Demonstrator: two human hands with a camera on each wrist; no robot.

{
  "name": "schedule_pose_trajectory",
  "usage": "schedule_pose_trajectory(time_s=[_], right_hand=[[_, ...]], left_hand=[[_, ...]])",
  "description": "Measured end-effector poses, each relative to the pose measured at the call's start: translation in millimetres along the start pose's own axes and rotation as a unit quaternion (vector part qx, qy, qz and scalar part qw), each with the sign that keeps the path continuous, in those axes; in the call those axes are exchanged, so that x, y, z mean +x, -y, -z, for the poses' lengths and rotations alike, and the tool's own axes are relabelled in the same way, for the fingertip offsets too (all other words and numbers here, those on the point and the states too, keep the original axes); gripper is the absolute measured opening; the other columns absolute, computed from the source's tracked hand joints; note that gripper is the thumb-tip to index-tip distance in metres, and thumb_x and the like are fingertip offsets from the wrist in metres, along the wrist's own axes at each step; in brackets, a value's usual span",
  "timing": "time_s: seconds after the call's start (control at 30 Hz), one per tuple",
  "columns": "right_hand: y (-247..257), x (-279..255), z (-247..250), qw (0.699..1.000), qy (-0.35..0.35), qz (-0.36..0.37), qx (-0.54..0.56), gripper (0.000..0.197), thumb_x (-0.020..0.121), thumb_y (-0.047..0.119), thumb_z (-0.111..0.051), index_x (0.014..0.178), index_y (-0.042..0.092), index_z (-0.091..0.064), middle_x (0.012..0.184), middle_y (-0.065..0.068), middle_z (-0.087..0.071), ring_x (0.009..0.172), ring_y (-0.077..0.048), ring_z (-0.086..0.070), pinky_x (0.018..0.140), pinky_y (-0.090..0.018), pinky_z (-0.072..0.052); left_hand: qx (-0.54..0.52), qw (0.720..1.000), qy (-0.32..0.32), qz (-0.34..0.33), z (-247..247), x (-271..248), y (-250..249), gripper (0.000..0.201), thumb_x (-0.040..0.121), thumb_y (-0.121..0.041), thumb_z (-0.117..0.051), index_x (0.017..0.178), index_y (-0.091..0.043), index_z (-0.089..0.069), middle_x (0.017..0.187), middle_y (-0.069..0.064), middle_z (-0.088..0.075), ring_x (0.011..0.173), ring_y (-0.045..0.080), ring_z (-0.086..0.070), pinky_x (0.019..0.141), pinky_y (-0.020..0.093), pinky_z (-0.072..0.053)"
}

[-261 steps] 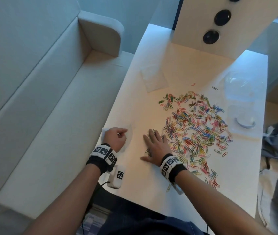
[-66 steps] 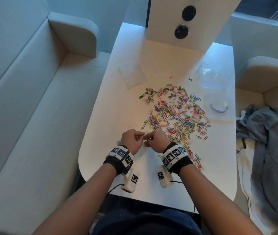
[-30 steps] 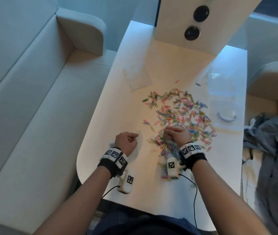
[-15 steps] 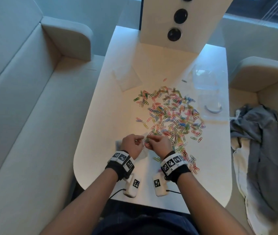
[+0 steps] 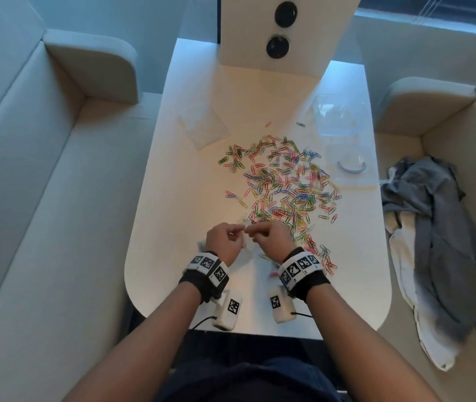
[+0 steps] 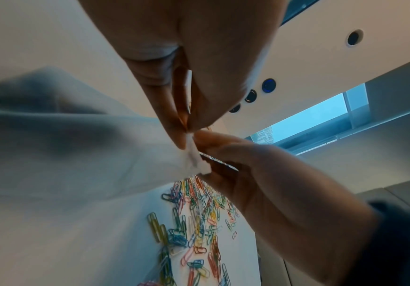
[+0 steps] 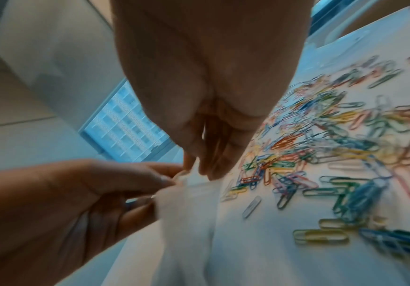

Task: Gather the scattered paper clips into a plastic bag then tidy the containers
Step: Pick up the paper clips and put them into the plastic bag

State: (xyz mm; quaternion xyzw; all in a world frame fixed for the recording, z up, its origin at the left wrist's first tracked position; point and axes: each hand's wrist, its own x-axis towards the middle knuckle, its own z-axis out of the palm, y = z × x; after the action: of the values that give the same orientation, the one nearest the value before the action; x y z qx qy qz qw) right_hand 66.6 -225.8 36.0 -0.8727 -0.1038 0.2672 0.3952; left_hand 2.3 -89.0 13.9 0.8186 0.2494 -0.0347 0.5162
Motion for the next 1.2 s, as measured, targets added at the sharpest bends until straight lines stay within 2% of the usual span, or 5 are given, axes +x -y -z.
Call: schedule_pose_trajectory(time_s=[0.13, 0.37, 0.63, 0.93, 1.2], right_hand=[[-37, -9, 33, 0.988, -0.121, -0.091, 0.002, 0.025, 0.083, 0.021, -0.071, 0.108, 0.02, -0.073, 0.101, -0.001, -0.072, 0.085, -0.018, -0.068, 0.083, -0.038, -0.059], [-137, -54, 71, 0.934, -0.071, -0.307, -0.17, 0.132, 0.038, 0.078, -0.078, 0.146, 0.021, -0.027, 0.13, -0.015, -0.031, 0.117, -0.04, -0.05, 0.101, -0.05, -0.046], [-114, -35, 20, 0.959, -0.12, -0.181, -0.183, 0.116, 0.046, 0.063, -0.087, 0.143, 0.023, -0.039, 0.125, -0.009, -0.037, 0.114, -0.031, -0.043, 0.103, -0.045, -0.044], [-107, -21, 13, 0.968, -0.196, -0.092, -0.125, 0.025, 0.074, 0.016, -0.082, 0.095, 0.006, -0.077, 0.093, -0.011, -0.068, 0.079, -0.023, -0.064, 0.081, -0.032, -0.055], [-118, -22, 33, 0.913, -0.223, -0.247, 0.238, 0.031, 0.072, 0.014, -0.084, 0.1, 0.005, -0.075, 0.089, -0.009, -0.076, 0.081, -0.022, -0.073, 0.084, -0.034, -0.058]], left_hand=[[-0.007, 1.0, 0.001, 0.017, 12, 4, 6, 0.024, 0.086, -0.009, -0.06, 0.104, -0.015, -0.075, 0.087, 0.008, -0.076, 0.077, 0.018, -0.071, 0.085, 0.031, -0.057], [-0.034, 0.997, 0.002, 0.062, 30, 5, 16, 0.024, 0.085, -0.008, -0.063, 0.104, -0.017, -0.076, 0.094, 0.006, -0.075, 0.084, 0.02, -0.07, 0.087, 0.031, -0.056], [-0.021, 0.996, 0.031, 0.086, 31, -1, 20, 0.023, 0.086, -0.009, -0.064, 0.104, -0.017, -0.075, 0.098, 0.004, -0.074, 0.086, 0.017, -0.068, 0.089, 0.027, -0.054], [-0.009, 0.996, 0.026, 0.084, 35, -7, 24, 0.024, 0.086, -0.01, -0.062, 0.103, -0.019, -0.075, 0.098, 0.004, -0.075, 0.087, 0.018, -0.068, 0.09, 0.028, -0.054], [-0.003, 0.997, 0.025, 0.068, 27, -6, 18, 0.024, 0.086, -0.008, -0.062, 0.106, -0.015, -0.075, 0.099, 0.006, -0.075, 0.081, 0.013, -0.064, 0.09, 0.022, -0.05]])
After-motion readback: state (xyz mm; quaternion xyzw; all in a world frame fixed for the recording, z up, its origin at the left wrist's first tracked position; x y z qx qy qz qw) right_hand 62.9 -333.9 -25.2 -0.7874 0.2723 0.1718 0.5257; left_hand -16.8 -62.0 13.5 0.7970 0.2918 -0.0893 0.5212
